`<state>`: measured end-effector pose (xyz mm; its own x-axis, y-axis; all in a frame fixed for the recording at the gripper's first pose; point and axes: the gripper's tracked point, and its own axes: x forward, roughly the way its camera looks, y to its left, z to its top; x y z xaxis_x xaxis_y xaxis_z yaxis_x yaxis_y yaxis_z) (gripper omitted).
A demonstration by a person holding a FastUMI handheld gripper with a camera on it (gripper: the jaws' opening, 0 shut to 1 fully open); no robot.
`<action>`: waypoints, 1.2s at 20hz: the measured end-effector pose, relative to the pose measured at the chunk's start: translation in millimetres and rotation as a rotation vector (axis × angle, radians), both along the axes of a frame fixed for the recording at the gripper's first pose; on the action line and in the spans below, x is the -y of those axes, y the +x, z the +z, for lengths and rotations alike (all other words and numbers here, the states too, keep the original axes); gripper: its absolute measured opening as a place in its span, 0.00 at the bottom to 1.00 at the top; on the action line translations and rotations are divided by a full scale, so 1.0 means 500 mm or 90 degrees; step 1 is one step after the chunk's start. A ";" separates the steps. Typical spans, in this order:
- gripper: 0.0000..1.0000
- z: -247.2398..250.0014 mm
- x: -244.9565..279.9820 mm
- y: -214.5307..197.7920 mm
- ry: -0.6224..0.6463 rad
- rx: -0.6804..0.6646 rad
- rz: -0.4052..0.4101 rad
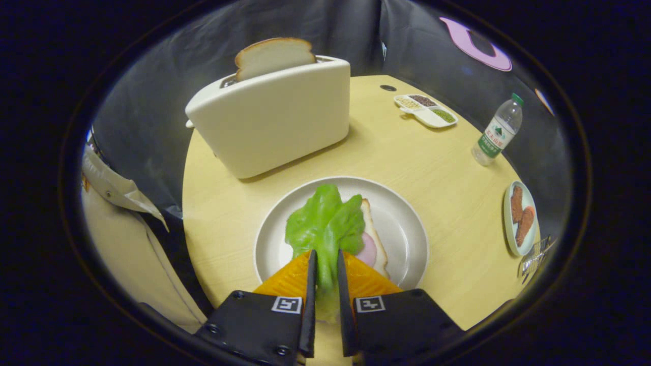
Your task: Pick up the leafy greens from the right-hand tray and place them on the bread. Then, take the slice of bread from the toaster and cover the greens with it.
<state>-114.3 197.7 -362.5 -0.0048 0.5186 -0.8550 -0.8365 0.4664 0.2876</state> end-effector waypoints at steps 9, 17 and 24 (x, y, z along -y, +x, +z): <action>0.92 0.025 0.005 0.024 0.007 0.040 -0.019; 1.00 0.120 -0.049 0.076 0.051 0.068 -0.080; 1.00 0.229 -0.110 0.112 0.083 0.070 -0.116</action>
<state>-58.5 252.9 -248.1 0.1884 0.6083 -0.7710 -0.7711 0.5778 0.2674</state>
